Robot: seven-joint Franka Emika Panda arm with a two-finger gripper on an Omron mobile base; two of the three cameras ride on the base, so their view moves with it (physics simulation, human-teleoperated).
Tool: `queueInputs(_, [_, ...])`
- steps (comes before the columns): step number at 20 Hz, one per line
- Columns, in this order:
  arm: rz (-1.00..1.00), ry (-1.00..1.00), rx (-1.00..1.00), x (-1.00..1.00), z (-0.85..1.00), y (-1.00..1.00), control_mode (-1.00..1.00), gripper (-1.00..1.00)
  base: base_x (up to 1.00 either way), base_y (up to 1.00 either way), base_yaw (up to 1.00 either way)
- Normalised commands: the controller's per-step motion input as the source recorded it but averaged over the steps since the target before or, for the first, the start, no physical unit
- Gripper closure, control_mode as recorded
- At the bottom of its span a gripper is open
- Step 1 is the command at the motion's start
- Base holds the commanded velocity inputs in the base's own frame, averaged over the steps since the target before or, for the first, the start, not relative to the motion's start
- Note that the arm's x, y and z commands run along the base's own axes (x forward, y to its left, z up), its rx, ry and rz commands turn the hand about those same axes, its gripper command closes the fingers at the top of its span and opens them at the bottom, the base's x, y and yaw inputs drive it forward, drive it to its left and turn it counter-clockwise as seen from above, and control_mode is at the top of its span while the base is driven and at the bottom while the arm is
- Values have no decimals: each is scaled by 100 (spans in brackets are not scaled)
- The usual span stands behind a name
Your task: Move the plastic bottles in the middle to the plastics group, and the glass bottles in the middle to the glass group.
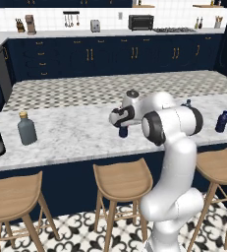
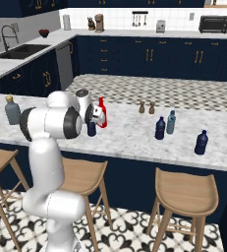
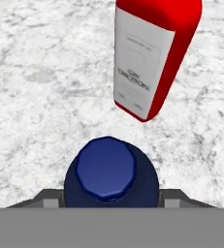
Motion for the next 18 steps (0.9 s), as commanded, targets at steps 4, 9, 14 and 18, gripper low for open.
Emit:
queueInputs(4, [0,0,1,-69,21,0,-100,100,0,0,0])
queueInputs(9, [0,-1,1,-56,27,-5,-100,100,0,0,0])
queueInputs(14, [-7,-6,1,-10,31,-46,-100,100,0,0,0])
queueInputs(18, [-12,-2,4,0,27,-77,-100,100,0,0,0])
